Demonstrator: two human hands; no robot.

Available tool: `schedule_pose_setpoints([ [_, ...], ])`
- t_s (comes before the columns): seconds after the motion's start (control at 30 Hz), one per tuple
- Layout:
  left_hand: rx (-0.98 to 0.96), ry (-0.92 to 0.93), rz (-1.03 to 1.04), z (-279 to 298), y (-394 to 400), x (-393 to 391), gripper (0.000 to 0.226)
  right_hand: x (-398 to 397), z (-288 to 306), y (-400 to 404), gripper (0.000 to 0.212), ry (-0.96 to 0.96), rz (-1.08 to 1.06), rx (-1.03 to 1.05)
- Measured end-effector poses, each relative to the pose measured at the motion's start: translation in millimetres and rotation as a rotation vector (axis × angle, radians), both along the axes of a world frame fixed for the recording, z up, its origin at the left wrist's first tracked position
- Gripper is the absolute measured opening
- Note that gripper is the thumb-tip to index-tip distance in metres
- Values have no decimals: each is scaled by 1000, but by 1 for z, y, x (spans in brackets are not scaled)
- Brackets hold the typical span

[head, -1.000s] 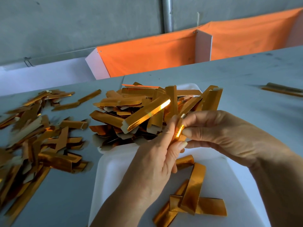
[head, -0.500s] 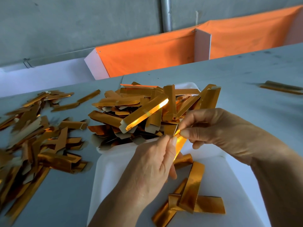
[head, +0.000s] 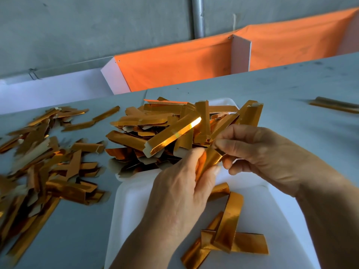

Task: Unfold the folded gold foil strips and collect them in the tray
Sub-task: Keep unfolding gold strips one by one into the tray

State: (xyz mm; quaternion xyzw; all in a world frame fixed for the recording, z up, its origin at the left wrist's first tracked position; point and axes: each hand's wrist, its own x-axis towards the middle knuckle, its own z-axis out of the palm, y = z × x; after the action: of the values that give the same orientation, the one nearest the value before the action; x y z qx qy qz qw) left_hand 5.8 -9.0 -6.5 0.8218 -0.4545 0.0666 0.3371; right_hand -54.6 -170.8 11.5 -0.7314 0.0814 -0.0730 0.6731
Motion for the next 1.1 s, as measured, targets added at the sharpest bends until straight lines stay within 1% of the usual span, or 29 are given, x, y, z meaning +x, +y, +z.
schedule_pose_setpoints([
  [0.07,-15,43,-18,1,2,1,54,-2,0,-2,16,-8,21,123],
  [0.13,-89,103,-39,2,4,4,49,-3,1,-4,20,-8,29,197],
  [0.2,-140,141,-64,4,6,7,40,-3,1,-6,19,-6,48,201],
  [0.33,-142,211,-155,7,10,9,46,-4,1,-9,8,6,75,239],
  [0.47,-158,310,-237,10,12,9,41,-5,0,-10,10,1,113,332],
  [0.6,-162,354,-279,11,13,9,41,-5,0,-10,16,8,151,376],
  [0.7,-168,369,-299,10,14,10,41,-5,0,-11,9,0,171,395],
  [0.77,-169,366,-304,10,15,10,42,-6,1,-12,12,-7,214,392],
  [0.83,-159,350,-309,10,14,10,42,-6,1,-12,17,5,231,337],
  [0.93,-122,294,-310,9,13,10,43,-6,1,-11,14,14,201,225],
  [1.1,-136,297,-302,9,14,10,43,-4,3,-6,9,-78,148,119],
])
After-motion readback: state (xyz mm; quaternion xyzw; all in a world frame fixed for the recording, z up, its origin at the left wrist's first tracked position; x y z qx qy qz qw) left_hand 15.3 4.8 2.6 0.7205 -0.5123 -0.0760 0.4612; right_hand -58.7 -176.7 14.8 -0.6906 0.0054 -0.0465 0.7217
